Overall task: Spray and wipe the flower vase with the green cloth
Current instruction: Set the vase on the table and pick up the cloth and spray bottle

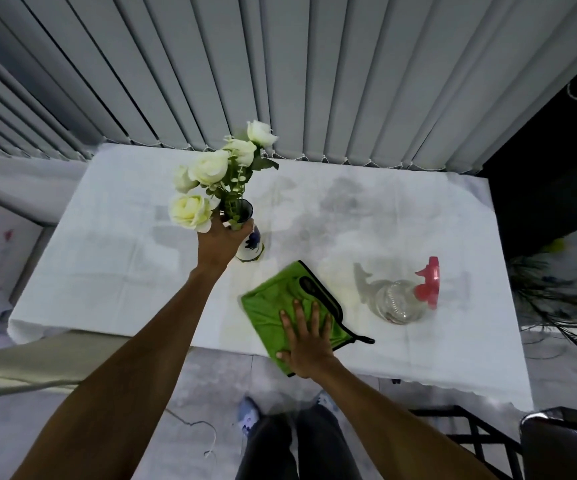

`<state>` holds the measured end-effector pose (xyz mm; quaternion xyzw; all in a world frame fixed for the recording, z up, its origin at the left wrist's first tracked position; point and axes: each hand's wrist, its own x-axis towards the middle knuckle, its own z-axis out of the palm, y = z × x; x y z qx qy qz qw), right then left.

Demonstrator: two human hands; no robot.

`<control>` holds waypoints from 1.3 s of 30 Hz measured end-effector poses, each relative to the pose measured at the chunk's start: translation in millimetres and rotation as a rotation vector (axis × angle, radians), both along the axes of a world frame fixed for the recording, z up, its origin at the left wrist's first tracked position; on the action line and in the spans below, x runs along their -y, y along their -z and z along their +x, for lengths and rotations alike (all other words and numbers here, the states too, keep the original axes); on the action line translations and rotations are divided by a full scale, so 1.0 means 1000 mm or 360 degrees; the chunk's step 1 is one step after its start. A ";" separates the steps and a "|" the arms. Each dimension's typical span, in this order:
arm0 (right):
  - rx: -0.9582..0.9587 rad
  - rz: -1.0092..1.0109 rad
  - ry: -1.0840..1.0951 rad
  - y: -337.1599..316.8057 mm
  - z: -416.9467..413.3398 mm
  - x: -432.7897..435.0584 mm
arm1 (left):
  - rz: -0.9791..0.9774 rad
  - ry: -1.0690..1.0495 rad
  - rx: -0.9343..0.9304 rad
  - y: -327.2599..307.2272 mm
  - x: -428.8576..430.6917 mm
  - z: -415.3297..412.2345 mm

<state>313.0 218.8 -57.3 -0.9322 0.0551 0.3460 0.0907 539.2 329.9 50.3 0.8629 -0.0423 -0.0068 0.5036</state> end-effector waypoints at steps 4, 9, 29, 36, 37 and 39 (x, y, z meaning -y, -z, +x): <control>-0.0008 0.0002 0.0007 -0.001 0.000 -0.001 | -0.0018 0.0042 -0.0025 0.001 0.001 0.001; 0.0002 0.0000 0.0012 -0.001 0.001 -0.001 | 0.0024 0.0138 -0.0049 0.002 0.001 0.010; 0.0072 -0.0010 -0.0019 0.006 -0.002 0.000 | 0.0167 0.0122 -0.0409 0.036 -0.022 -0.012; 0.0354 0.0254 0.0051 0.004 -0.012 0.013 | 0.0573 -0.0503 -0.1226 0.079 -0.011 -0.136; 0.0365 0.0305 0.0081 0.004 -0.012 0.017 | 0.0544 -0.0553 -0.1262 0.082 -0.006 -0.146; 0.0388 0.0441 0.0172 0.001 -0.013 0.024 | 0.0518 -0.0583 -0.1277 0.086 0.002 -0.156</control>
